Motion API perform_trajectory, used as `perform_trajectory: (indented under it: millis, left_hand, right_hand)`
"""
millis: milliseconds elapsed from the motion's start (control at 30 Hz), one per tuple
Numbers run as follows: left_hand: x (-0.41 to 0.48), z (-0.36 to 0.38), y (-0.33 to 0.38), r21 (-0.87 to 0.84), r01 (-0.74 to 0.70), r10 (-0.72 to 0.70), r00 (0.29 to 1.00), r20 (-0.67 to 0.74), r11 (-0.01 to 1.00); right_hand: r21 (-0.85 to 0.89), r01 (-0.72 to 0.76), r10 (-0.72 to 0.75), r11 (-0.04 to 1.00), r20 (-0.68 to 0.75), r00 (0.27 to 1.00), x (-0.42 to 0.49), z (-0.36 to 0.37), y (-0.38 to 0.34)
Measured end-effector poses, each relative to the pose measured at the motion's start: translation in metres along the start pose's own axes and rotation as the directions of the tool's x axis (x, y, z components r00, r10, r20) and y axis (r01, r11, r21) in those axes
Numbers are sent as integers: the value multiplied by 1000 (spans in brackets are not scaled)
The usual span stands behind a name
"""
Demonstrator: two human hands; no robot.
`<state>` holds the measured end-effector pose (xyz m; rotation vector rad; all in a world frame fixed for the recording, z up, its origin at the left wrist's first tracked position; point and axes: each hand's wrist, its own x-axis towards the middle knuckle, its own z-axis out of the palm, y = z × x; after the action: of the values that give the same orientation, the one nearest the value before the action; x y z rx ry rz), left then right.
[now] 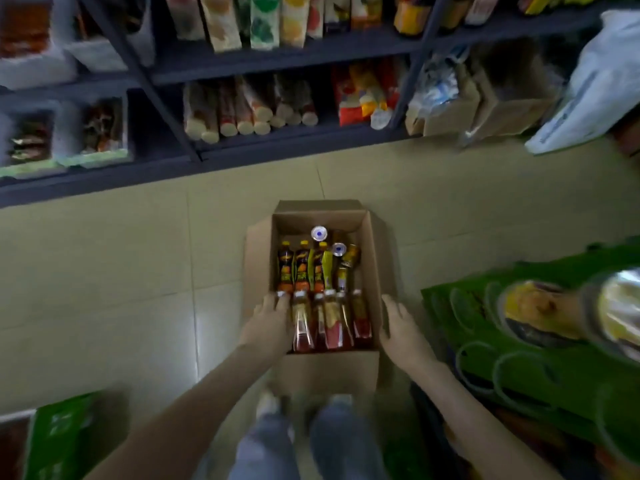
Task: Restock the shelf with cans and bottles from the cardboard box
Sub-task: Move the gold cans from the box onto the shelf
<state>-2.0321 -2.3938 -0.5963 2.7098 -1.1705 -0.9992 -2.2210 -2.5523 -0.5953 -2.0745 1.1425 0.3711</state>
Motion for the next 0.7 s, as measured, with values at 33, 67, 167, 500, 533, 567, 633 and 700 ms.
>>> perform_trajectory:
  millis: [33,67,167,500,533,567,633,700]
  left_hand:
    - [24,16,-5,-10,11,-11,1000,16,1000]
    - [49,33,-12,1,15,-15,1000,26,1000]
    - [125,89,-32,37,8,-9,1000,25,999]
    - [354,232,-76,174,-98,122,984,-131,980]
    - [369,242,-77,177,-93,121,981,-151,980]
    - [383,252,-78,177,-93,121,980,-156,980]
    - [404,269,-79,182,-111,141,977,-161,977]
    - [418,281,-81,198,-131,170,967,-192,971]
  right_hand:
    - [15,-16,16,1000,0,1000,24,14,7]
    - [32,-25,25,999,3,1000,48,29,15]
    - [55,-35,35,998,-2,999,124,82,44]
    - [-197,91,-120,976,-141,983,385,216,122]
    - [-221,98,-136,970,-162,977,406,224,126]
    - [-234,104,-148,967,-180,972,425,231,128]
    - [-281,125,-187,951,-204,961,458,244,130]
    - [-372,137,-226,918,-206,952,484,253,129]
